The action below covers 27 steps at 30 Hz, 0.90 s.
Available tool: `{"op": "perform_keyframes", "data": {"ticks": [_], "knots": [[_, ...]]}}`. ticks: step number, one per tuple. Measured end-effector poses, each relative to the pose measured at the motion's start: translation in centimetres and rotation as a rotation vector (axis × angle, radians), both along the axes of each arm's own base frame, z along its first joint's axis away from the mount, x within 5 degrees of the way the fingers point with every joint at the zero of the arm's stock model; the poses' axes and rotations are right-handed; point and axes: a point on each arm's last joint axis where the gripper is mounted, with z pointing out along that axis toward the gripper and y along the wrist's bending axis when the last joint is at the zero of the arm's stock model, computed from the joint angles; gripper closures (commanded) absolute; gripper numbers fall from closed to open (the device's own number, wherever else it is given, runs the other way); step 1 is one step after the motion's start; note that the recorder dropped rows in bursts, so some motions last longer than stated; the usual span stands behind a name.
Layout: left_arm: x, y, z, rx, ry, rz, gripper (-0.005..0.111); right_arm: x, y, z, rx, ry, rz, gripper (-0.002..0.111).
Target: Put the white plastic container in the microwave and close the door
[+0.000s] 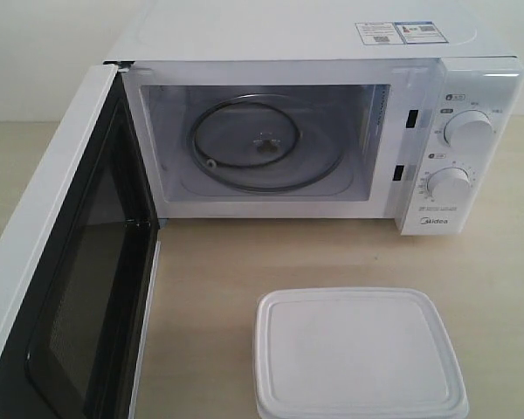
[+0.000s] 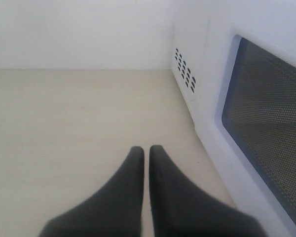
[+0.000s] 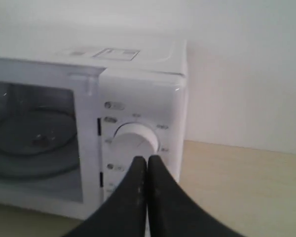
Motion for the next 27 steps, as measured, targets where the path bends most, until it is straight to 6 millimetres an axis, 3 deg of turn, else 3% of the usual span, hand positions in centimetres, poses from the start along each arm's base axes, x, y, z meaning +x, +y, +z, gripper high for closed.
{"op": "perform_keyframes", "data": {"ticks": [9, 23, 27], "knots": [[0.0, 0.0, 0.0, 0.0, 0.0, 0.0, 0.102, 1.7, 2.8, -3.5, -0.093, 0.103, 0.316, 0.109], [0.0, 0.0, 0.0, 0.0, 0.0, 0.0, 0.102, -0.3, 6.5, -5.6, -0.125, 0.118, 0.864, 0.109], [0.0, 0.0, 0.0, 0.0, 0.0, 0.0, 0.102, -0.7, 6.7, -6.1, -0.136, 0.139, 0.936, 0.109]]}}
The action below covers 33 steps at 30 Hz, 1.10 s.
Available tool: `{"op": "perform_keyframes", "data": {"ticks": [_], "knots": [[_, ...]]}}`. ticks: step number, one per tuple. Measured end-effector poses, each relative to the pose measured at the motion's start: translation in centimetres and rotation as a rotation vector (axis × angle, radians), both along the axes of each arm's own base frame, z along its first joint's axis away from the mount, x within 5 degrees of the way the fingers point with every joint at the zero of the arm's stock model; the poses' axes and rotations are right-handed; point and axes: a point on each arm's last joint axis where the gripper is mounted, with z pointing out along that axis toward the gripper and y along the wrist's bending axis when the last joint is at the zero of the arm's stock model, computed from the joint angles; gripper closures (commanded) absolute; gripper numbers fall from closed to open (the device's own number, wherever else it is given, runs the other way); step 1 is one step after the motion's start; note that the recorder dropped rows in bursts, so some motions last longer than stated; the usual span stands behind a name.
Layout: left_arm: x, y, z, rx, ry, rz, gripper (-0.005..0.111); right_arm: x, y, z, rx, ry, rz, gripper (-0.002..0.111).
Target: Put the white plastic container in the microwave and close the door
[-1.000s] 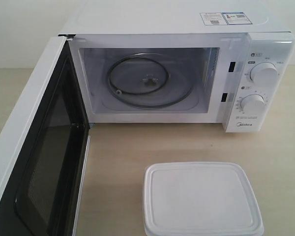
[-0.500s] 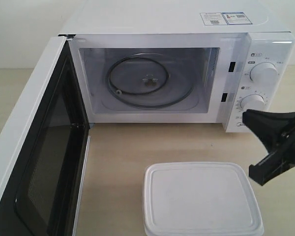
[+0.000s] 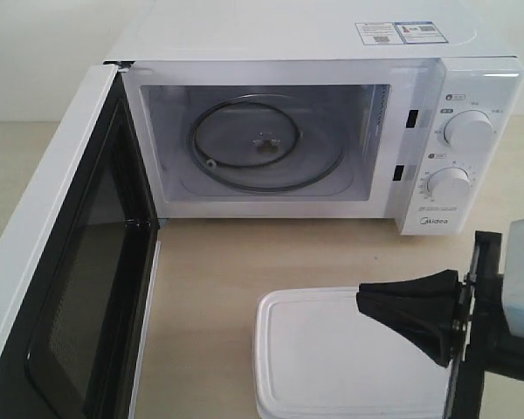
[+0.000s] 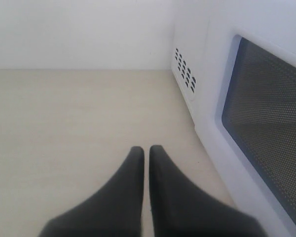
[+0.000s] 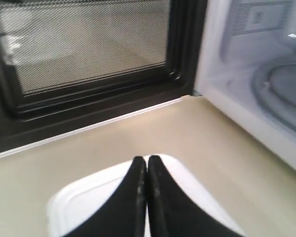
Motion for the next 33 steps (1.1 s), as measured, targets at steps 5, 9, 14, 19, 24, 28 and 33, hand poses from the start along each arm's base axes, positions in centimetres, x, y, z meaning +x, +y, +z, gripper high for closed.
{"op": "perform_keyframes", "data": {"ticks": [5, 9, 14, 19, 24, 28, 33], "knots": [[0.0, 0.0, 0.0, 0.0, 0.0, 0.0, 0.102, -0.4, 0.5, -1.6, 0.008, 0.094, 0.112, 0.109], [0.0, 0.0, 0.0, 0.0, 0.0, 0.0, 0.102, -1.1, 0.7, -3.6, -0.015, 0.239, 0.211, 0.109], [0.0, 0.0, 0.0, 0.0, 0.0, 0.0, 0.102, -2.1, 0.6, -4.8, -0.07, 0.331, 0.316, 0.109], [0.0, 0.0, 0.0, 0.0, 0.0, 0.0, 0.102, -2.1, 0.5, -5.3, -0.102, 0.419, 0.281, 0.109], [0.0, 0.0, 0.0, 0.0, 0.0, 0.0, 0.102, -1.2, 0.2, -5.7, -0.09, 0.56, 0.112, 0.109], [0.0, 0.0, 0.0, 0.0, 0.0, 0.0, 0.102, 0.4, 0.1, -5.5, -0.062, 0.634, 0.013, 0.109], [0.0, 0.0, 0.0, 0.0, 0.0, 0.0, 0.102, 2.1, -0.3, -5.6, -0.08, 0.674, -0.101, 0.109]]}}
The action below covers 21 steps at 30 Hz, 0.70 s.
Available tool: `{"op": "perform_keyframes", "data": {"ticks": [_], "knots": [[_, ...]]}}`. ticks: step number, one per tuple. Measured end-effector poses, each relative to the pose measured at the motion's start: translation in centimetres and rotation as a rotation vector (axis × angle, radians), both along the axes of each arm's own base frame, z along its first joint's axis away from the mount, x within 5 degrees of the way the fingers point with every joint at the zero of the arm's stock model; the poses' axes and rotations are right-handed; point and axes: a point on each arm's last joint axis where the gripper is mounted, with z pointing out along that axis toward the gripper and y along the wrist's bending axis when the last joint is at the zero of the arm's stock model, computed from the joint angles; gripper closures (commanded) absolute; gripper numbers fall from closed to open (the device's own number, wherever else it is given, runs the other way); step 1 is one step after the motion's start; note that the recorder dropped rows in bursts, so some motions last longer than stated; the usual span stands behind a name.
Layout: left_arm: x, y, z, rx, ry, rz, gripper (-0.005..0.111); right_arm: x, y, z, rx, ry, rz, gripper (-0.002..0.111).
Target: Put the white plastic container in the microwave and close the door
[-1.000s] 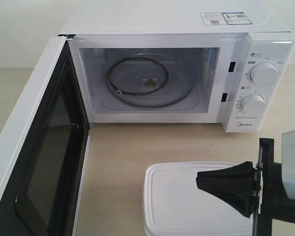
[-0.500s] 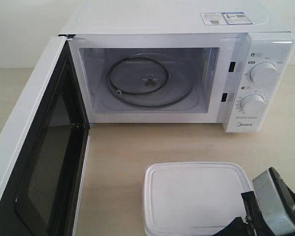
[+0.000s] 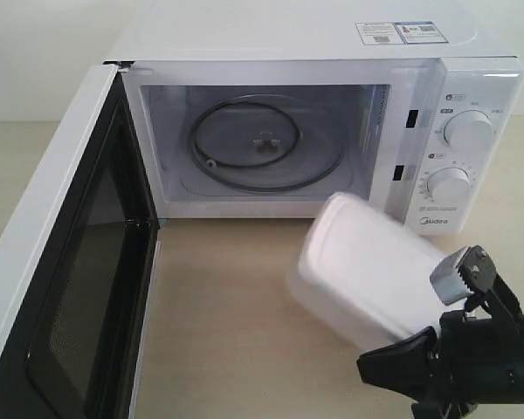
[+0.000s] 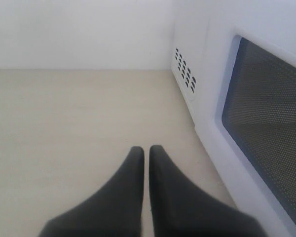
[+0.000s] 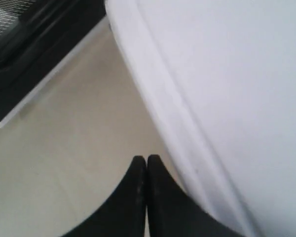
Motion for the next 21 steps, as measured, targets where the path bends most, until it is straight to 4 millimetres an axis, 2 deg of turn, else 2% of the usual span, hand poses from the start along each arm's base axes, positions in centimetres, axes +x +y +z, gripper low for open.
{"op": "perform_keyframes", "data": {"ticks": [5, 15, 21], "knots": [[0.0, 0.0, 0.0, 0.0, 0.0, 0.0, 0.102, 0.9, -0.3, -0.3, -0.048, 0.025, -0.046, 0.109], [0.0, 0.0, 0.0, 0.0, 0.0, 0.0, 0.102, -0.8, 1.3, 1.9, 0.198, -0.112, 0.26, 0.109], [0.0, 0.0, 0.0, 0.0, 0.0, 0.0, 0.102, -0.3, 1.3, 2.1, 0.215, -0.178, 0.226, 0.109]]}}
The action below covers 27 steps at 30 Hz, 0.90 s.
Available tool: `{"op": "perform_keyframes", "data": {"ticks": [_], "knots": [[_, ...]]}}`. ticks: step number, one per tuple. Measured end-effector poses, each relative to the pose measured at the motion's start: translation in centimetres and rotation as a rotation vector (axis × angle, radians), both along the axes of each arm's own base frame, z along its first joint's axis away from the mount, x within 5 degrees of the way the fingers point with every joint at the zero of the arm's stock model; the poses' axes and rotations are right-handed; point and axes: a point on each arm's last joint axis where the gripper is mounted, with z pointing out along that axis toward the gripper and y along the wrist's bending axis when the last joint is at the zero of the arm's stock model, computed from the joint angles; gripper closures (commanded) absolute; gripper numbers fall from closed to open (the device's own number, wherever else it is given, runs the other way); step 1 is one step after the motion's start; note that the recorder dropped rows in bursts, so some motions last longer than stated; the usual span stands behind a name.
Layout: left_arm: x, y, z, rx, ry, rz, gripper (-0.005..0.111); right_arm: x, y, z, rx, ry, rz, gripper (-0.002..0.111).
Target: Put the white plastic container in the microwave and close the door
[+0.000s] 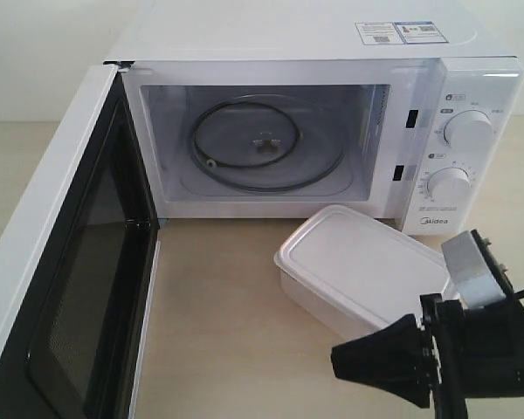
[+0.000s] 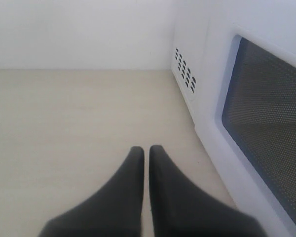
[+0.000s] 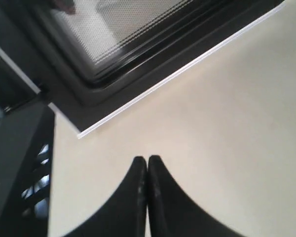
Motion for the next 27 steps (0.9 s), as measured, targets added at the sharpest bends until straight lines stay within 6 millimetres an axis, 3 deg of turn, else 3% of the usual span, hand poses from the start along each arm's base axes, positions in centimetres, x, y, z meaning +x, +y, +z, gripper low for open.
{"op": "perform_keyframes", "data": {"ticks": [7, 14, 22, 27], "knots": [[0.0, 0.0, 0.0, 0.0, 0.0, 0.0, 0.102, 2.6, -0.6, 0.6, 0.049, -0.097, -0.281, 0.109], [0.0, 0.0, 0.0, 0.0, 0.0, 0.0, 0.102, 5.3, -2.7, 0.4, -0.035, -0.159, -0.651, 0.109], [0.0, 0.0, 0.0, 0.0, 0.0, 0.0, 0.102, 6.5, -5.8, -1.1, -0.205, -0.039, -1.019, 0.109], [0.0, 0.0, 0.0, 0.0, 0.0, 0.0, 0.102, 6.3, -6.6, -1.8, -0.301, 0.001, -1.082, 0.109]]}}
